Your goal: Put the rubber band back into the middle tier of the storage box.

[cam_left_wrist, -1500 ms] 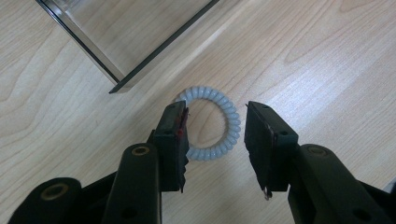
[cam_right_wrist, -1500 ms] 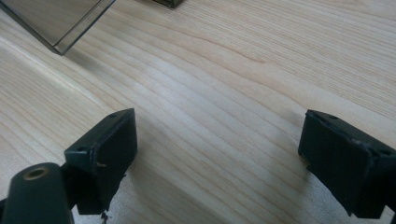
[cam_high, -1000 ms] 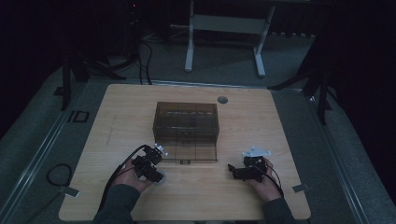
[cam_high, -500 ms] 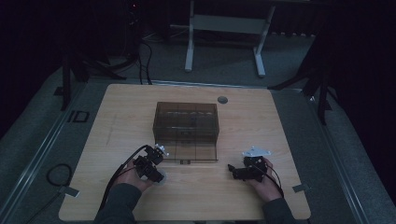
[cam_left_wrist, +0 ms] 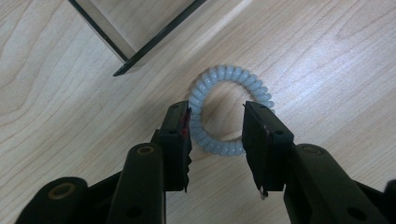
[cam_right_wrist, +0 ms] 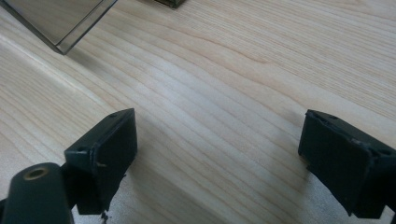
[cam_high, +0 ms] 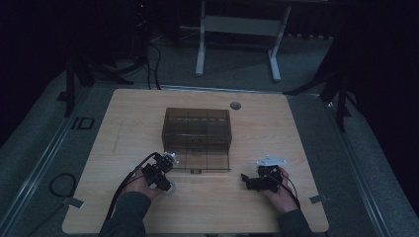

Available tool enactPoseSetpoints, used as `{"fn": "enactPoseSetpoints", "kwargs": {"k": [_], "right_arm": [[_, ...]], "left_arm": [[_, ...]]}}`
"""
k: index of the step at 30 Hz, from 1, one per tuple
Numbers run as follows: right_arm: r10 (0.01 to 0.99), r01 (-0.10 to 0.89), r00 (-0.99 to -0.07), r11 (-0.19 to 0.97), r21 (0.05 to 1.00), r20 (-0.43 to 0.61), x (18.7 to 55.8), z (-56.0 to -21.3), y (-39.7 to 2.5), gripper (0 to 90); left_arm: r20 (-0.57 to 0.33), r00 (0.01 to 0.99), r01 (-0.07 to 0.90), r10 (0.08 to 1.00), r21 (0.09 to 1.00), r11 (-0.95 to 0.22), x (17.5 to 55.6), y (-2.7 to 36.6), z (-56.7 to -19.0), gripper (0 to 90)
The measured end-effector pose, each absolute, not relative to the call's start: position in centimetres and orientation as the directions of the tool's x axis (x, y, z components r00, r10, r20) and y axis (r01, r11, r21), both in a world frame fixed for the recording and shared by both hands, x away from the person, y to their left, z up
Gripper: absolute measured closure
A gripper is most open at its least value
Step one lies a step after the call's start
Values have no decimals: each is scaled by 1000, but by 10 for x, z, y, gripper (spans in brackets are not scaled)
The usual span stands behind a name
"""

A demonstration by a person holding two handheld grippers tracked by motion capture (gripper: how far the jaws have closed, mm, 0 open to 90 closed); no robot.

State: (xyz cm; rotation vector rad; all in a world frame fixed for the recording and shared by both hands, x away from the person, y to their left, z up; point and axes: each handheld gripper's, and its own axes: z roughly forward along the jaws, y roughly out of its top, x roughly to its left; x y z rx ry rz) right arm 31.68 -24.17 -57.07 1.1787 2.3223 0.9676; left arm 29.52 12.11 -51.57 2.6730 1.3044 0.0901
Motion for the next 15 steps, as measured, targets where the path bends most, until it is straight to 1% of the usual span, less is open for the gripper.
{"fn": "enactPoseSetpoints", "kwargs": {"k": [6, 15], "right_arm": [[810, 562, -587, 417, 714, -11, 317, -571, -242, 115], [809, 562, -587, 418, 714, -12, 317, -571, -242, 115]], "left_arm": [[-17, 606, 787, 795, 154, -597, 298, 122, -517, 662], [-17, 595, 799, 804, 126, -589, 301, 121, -521, 677]]}}
